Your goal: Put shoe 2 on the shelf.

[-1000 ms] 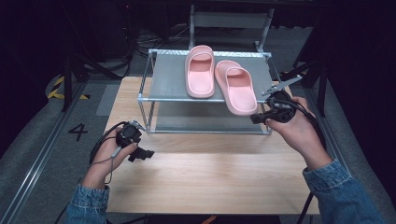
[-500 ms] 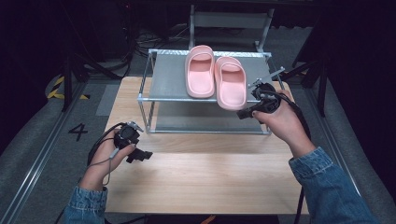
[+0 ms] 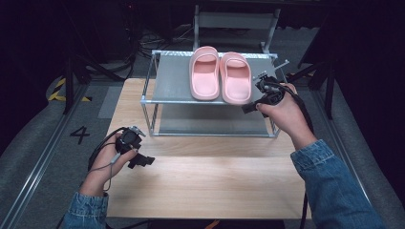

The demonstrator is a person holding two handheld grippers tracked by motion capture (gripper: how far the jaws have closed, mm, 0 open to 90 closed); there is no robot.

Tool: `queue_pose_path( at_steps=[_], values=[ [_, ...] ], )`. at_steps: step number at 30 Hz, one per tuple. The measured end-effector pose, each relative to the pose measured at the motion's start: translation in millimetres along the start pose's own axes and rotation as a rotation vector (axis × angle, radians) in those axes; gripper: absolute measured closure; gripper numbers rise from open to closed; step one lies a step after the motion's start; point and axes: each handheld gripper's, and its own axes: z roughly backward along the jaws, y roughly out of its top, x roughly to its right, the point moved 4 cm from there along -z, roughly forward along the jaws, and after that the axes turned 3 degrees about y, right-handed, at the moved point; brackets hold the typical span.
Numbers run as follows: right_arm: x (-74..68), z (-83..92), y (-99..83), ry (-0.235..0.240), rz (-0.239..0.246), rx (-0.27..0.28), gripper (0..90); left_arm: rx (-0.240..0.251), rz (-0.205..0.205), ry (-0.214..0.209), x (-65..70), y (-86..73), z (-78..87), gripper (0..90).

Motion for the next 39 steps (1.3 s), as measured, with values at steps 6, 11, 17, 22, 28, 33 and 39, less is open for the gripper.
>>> queue_pose_path(
  at_steps=[6,11,17,22,28,33,39],
  values=[
    [5.8,-6.2,9.8,0.005,-0.017,-0.015,90.0,0.001,-0.006,-0.004,-0.1,0.0,0.1,17.4],
    [8.8,-12.2,17.7,-0.009,-0.026,-0.03,90.0,-0.002,-0.004,-0.009,0.0,-0.5,-0.1,17.4],
    [8.9,-17.4,19.8,-0.006,-0.031,-0.048,90.0,0.0,-0.009,-0.009,-0.7,-0.9,0.8,17.4],
    [7.9,-16.7,17.1,0.002,-0.028,-0.044,86.2,-0.005,-0.005,-0.012,0.2,-1.0,1.2,17.4],
    [1.1,-7.5,12.6,0.007,0.0,-0.007,78.6,-0.002,-0.01,-0.008,-0.5,-0.4,1.1,17.4],
    [-1.9,1.0,9.2,0.001,0.023,0.026,72.3,0.004,-0.007,-0.006,-0.7,-0.7,1.7,17.4],
    [-3.4,16.2,2.3,-0.015,0.052,0.066,66.0,0.008,-0.002,-0.004,-0.9,-1.5,3.0,17.4]
  ],
)
